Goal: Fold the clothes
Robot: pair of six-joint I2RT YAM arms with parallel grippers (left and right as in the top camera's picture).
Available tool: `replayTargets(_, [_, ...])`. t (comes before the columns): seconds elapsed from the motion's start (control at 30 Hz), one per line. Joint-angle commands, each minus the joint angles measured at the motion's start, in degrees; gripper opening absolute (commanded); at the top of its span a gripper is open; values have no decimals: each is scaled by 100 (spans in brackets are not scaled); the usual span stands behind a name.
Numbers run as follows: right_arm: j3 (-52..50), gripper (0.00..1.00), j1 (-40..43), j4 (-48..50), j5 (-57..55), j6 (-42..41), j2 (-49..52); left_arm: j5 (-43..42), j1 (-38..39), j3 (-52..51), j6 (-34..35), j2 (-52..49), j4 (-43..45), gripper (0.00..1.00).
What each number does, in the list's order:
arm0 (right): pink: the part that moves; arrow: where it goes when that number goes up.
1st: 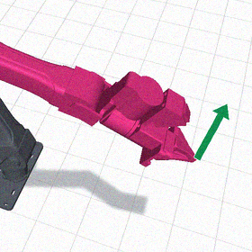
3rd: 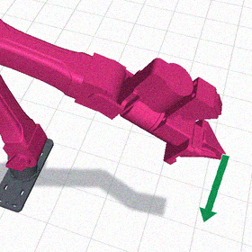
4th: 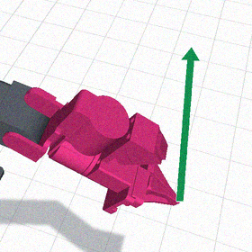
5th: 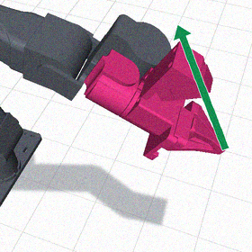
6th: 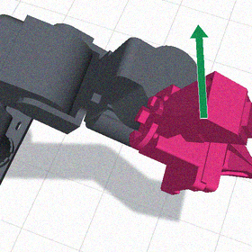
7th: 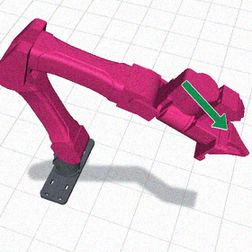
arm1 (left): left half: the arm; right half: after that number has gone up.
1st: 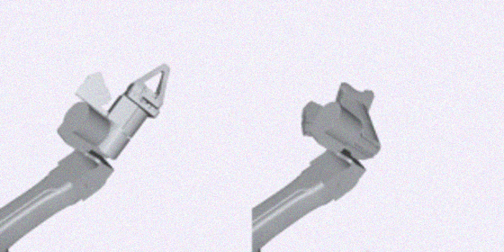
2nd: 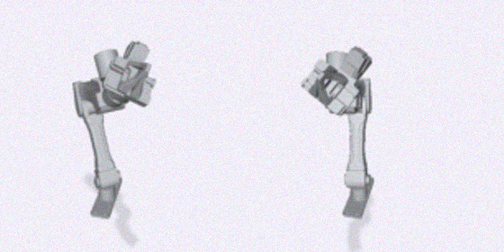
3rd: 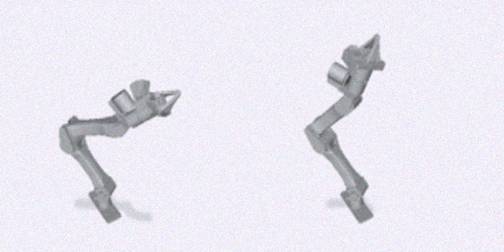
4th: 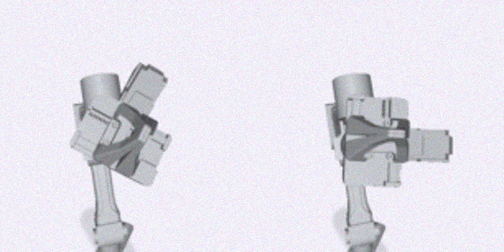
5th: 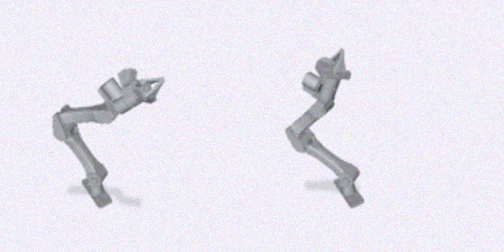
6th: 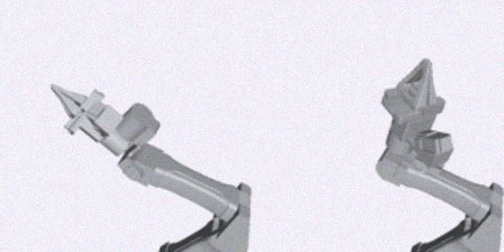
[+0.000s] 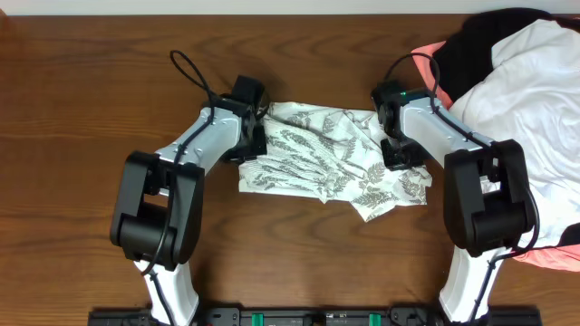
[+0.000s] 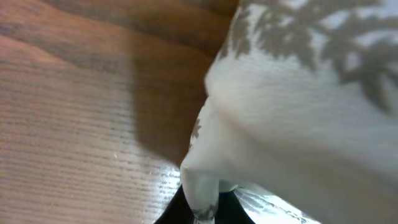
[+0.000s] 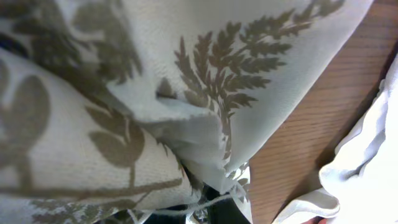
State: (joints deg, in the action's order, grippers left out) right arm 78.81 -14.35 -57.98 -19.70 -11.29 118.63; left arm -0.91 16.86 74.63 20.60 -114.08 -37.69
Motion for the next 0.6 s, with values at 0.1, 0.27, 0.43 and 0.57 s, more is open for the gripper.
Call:
replayTargets(0.1, [-264,4,87,181,796,-2,518,592,-201,-160,-63,-70,146,23])
replayTargets(0.27, [-264,4,87,184,798,-2,518,595,-195,-160,-466,337,219,25])
replayTargets(0.43, [-264,4,87,184,841,-2,518,590,-105,-160,-1300,855,586,25])
replayTargets(0.57, [-264,4,87,179,885,-2,518,590,83,-160,-2374,885,1123,40])
